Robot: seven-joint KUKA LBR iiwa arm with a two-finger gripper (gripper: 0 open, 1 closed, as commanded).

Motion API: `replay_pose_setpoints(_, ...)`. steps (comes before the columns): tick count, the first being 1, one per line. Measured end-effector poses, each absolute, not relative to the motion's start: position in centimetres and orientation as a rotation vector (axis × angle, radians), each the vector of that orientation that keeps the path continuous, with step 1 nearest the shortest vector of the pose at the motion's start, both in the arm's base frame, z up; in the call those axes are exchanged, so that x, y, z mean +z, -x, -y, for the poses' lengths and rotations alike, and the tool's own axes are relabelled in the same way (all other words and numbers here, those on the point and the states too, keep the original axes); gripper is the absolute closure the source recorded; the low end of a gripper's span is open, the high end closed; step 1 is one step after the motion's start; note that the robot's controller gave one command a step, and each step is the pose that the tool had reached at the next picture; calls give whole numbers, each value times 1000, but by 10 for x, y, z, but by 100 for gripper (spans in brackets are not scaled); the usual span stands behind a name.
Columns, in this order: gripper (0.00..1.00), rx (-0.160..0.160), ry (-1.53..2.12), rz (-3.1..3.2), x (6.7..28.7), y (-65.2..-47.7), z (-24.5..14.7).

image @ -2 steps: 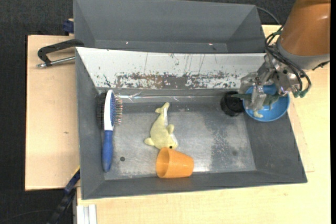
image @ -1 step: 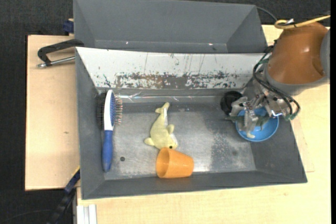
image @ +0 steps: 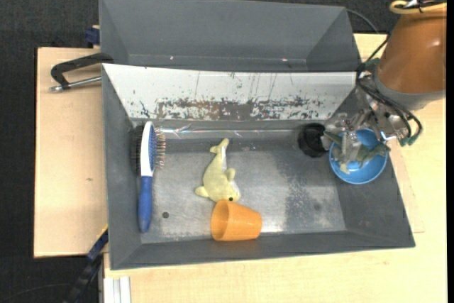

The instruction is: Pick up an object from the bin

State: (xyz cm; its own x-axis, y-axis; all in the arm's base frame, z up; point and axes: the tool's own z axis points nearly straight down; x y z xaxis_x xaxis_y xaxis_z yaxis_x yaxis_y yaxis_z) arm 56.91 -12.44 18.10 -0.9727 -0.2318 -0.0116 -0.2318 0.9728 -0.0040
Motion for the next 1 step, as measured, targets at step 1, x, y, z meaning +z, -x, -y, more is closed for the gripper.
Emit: replay_pose_setpoints(1, 100, -8, 389, -3100, 321, -604, 145)
